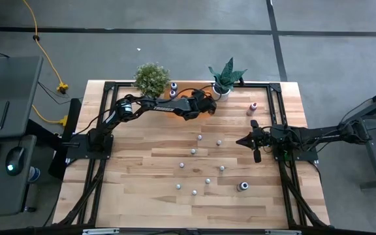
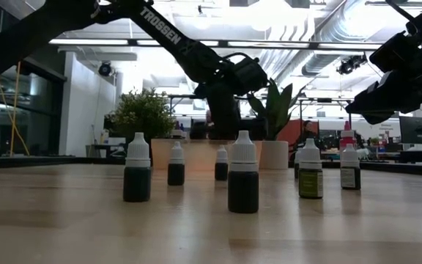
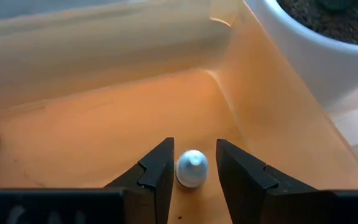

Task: Pick & Place food coloring
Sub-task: Put the left small violet bottle into the bin

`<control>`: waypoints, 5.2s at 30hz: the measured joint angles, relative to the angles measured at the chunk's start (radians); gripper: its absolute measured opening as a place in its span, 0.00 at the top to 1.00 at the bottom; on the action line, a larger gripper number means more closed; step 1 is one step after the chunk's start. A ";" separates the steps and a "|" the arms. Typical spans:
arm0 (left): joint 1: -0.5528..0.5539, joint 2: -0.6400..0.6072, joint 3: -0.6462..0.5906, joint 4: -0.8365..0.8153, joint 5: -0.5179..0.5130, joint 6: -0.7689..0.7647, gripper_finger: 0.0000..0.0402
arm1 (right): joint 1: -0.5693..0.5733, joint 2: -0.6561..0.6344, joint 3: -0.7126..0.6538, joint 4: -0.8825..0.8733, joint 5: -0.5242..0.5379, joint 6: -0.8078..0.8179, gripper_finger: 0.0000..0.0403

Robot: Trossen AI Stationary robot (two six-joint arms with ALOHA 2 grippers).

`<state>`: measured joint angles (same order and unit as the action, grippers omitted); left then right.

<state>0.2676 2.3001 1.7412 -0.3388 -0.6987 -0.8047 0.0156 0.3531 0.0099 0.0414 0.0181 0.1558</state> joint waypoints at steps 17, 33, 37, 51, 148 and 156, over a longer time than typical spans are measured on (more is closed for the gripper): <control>-0.027 -0.040 0.027 0.022 -0.047 0.201 0.71 | 0.000 0.000 0.000 0.000 0.000 0.000 1.00; -0.087 -0.234 0.082 -0.027 -0.057 0.405 0.71 | 0.000 0.000 0.000 0.000 0.000 0.000 1.00; -0.115 -0.293 0.082 -0.051 0.019 0.523 0.71 | 0.000 0.000 0.000 0.000 0.000 0.000 1.00; -0.187 -0.390 0.082 -0.346 0.445 0.801 0.71 | 0.000 0.000 0.000 0.000 0.000 0.000 1.00; -0.408 -0.658 -0.891 0.320 0.844 1.024 0.36 | 0.000 0.000 0.000 0.000 0.000 0.000 1.00; -0.414 -0.644 -0.879 0.307 0.833 1.018 0.37 | 0.000 0.000 0.000 0.001 0.000 0.000 1.00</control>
<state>-0.1463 1.6557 0.8622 -0.0322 0.1345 0.2131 0.0154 0.3534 0.0097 0.0422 0.0181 0.1558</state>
